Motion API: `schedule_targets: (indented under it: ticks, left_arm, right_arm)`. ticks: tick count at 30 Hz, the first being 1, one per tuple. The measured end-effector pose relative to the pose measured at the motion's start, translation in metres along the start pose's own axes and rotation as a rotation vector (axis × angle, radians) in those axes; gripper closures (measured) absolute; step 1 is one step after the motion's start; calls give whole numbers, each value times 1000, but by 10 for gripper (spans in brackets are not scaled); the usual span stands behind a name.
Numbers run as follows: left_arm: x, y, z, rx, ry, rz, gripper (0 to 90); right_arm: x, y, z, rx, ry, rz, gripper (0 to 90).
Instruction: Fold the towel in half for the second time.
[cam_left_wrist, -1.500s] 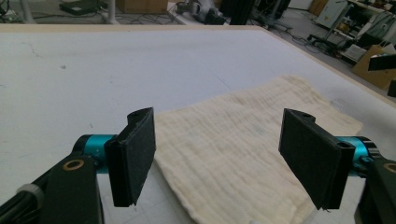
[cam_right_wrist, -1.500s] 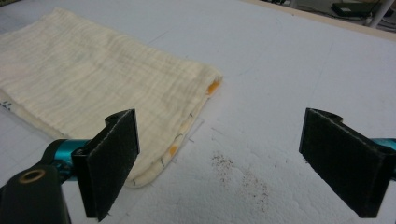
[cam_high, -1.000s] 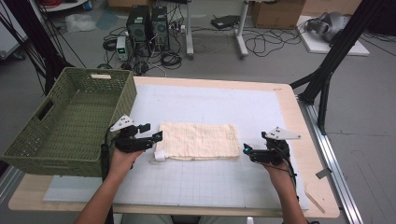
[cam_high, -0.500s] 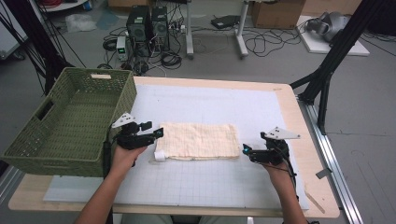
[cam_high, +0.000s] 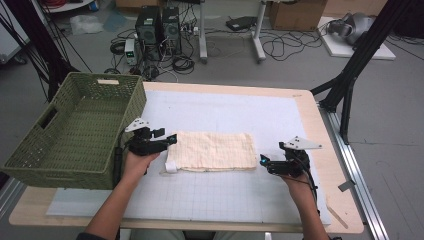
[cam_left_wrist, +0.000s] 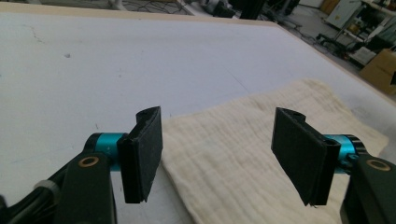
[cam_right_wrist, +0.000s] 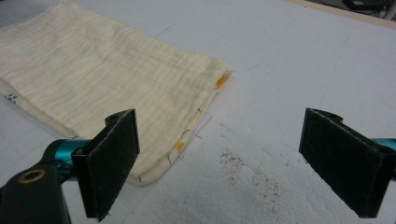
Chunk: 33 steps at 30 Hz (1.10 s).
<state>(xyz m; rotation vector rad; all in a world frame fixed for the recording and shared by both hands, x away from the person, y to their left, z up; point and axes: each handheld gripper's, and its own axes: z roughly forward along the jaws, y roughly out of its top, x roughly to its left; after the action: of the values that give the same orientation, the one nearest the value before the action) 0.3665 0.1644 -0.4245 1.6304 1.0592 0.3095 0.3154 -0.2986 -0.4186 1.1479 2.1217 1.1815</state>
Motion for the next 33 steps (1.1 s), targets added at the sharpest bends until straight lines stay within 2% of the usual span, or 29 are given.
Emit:
schedule_targets:
  ticks: [4,5,8,9,10,12,16,19,23,24,26,28,31,33]
  left_arm:
    - [5,9,9,-10,26,2,369]
    - [6,11,12,6,35,4,376]
    - [10,13,25,41,81,47,394]
    - [10,12,29,37,94,69,427]
    - [11,11,32,44,91,93,465]
    - [13,10,40,91,94,112,498]
    - [14,7,51,139,98,124,524]
    - [16,4,54,154,120,126,541]
    - [21,0,57,202,149,132,543]
    - [21,1,57,202,142,132,553]
    - [20,0,58,207,113,150,635]
    - [19,0,59,228,101,165,688]
    - [16,0,62,258,103,196,768]
    - [17,0,62,260,88,194,831]
  right_arm:
    - [1,0,2,5,6,4,115]
    - [1,0,2,6,8,0,115]
    - [1,0,3,7,12,3,115]
    - [1,0,3,9,13,4,115]
    - [1,0,3,7,13,5,115]
    - [0,0,3,7,11,5,115]
    - [0,0,2,7,13,9,115]
    - [-1,0,3,10,15,10,115]
    - [0,-1,4,14,19,8,115]
    - [0,-1,5,18,20,11,115]
    - [0,-1,7,23,25,10,115]
    - [1,-1,10,33,42,17,116]
    - [2,-1,15,46,59,22,116]
    - [2,1,18,52,68,33,116]
